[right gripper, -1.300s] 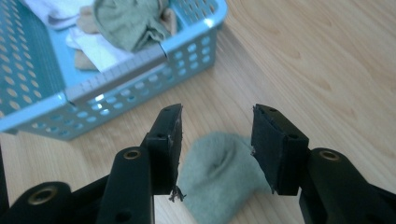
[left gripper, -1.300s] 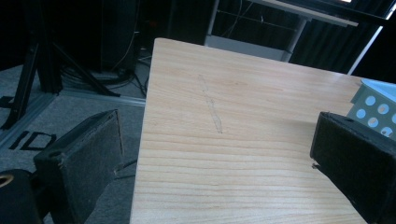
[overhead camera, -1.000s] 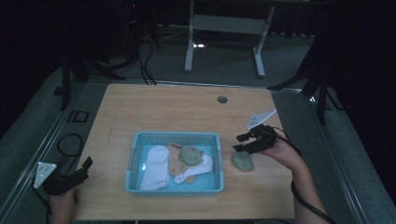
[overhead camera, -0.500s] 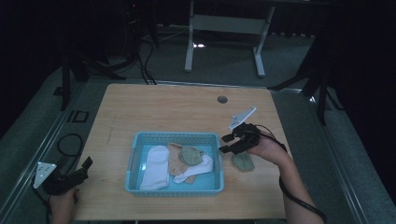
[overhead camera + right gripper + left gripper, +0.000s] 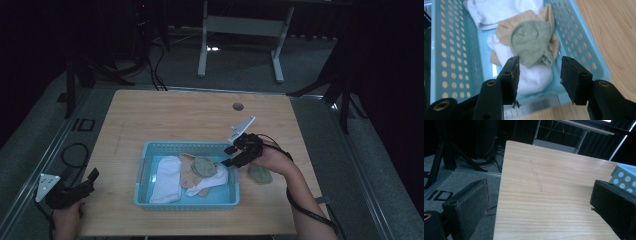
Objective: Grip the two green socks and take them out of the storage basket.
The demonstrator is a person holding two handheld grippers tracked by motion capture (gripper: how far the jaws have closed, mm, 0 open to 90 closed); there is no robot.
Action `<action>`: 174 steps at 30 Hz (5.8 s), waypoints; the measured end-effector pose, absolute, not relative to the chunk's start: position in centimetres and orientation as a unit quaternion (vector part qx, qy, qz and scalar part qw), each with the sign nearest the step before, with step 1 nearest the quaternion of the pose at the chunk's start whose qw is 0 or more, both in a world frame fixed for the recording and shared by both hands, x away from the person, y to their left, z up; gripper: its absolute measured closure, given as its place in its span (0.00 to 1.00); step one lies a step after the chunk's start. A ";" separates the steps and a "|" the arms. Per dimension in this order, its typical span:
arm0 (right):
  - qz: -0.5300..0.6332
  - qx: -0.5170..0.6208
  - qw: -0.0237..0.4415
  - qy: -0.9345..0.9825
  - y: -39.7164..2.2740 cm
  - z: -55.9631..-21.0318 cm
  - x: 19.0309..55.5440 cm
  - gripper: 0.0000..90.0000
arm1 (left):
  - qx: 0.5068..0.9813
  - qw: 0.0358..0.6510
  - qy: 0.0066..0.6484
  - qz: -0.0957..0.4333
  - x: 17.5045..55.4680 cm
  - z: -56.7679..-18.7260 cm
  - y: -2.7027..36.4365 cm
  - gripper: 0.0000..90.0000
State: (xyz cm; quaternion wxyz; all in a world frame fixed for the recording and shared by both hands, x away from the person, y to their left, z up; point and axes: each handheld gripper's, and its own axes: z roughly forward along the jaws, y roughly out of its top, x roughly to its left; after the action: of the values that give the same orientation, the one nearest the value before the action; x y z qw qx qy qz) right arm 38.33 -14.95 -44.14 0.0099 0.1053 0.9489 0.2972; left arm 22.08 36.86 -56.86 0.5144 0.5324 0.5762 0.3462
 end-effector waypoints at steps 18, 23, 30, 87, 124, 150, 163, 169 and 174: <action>0.263 0.070 -0.014 0.962 -9.1 -47.2 38.3 0.53 | 0.533 0.516 0.575 0.345 22.1 -56.9 36.9 0.03; 0.254 0.067 -0.019 0.965 -8.0 -48.2 38.4 0.52 | 0.532 0.517 0.575 0.344 22.1 -56.9 36.9 0.03; 0.237 0.065 -0.016 0.969 -7.0 -49.3 38.2 0.50 | 0.532 0.517 0.575 0.344 22.0 -56.9 36.9 0.03; 0.300 0.060 0.068 0.950 -12.2 -38.2 36.8 0.89 | 0.533 0.514 0.577 0.345 22.1 -56.8 36.9 0.03; 0.327 0.223 0.100 0.913 -26.4 -41.7 38.8 0.88 | 0.533 0.514 0.577 0.345 22.1 -56.9 36.9 0.03; 0.274 0.323 0.113 0.899 -32.9 -50.2 38.9 0.87 | 0.533 0.512 0.578 0.346 22.1 -56.8 36.8 0.03; 0.315 0.339 0.079 0.883 -33.2 -51.6 38.3 0.53 | 0.533 0.512 0.579 0.345 22.1 -56.8 36.9 0.03; 0.359 0.344 0.088 0.863 -33.7 -50.2 37.6 0.33 | 0.532 0.512 0.579 0.346 22.1 -56.8 36.8 0.03; 0.375 0.342 0.088 0.857 -34.1 -50.0 36.9 0.19 | 0.532 0.513 0.579 0.344 22.1 -56.8 36.9 0.03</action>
State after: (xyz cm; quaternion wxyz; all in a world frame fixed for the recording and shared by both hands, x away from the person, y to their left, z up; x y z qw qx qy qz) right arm 36.93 -34.12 -50.02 0.0875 0.3419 0.8573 0.3749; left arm 22.09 36.90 -56.85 0.5128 0.5317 0.5794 0.3444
